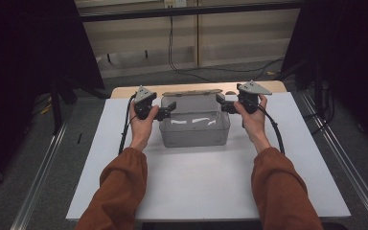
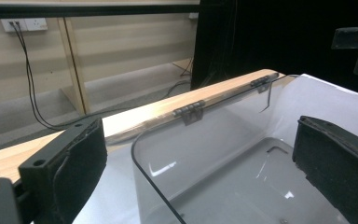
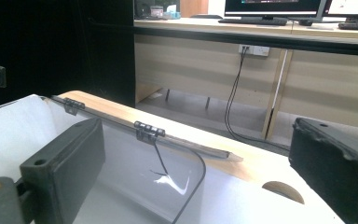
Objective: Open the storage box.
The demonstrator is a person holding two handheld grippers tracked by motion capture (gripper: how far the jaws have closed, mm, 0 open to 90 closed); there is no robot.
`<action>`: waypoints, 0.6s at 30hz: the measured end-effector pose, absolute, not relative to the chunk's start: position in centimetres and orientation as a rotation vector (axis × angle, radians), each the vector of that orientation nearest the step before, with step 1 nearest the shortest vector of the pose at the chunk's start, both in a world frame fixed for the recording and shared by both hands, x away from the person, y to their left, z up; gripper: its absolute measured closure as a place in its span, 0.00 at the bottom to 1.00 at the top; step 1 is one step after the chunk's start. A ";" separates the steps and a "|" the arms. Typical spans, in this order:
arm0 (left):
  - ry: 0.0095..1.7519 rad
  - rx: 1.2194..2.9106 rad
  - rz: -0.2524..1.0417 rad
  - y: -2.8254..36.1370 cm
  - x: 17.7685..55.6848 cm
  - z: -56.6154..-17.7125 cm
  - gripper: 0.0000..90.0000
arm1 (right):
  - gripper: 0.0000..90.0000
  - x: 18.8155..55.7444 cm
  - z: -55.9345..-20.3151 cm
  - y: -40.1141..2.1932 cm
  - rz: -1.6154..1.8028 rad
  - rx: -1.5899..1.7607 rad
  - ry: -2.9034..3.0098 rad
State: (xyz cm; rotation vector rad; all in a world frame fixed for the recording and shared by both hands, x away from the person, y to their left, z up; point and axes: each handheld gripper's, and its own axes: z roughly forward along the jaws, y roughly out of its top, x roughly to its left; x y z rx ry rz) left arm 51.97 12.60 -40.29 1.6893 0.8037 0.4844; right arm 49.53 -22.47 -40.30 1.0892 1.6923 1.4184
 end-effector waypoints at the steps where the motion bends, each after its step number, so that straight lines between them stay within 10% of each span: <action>1: 0.806 1.681 0.487 12.6 51.8 -40.3 0.03 | 0.04 49.4 -40.2 -22.5 1.419 1.086 1.693; 18: 0.788 1.630 0.518 14.5 48.4 -39.9 0.03 | 0.02 45.9 -39.8 -23.8 1.418 1.095 1.658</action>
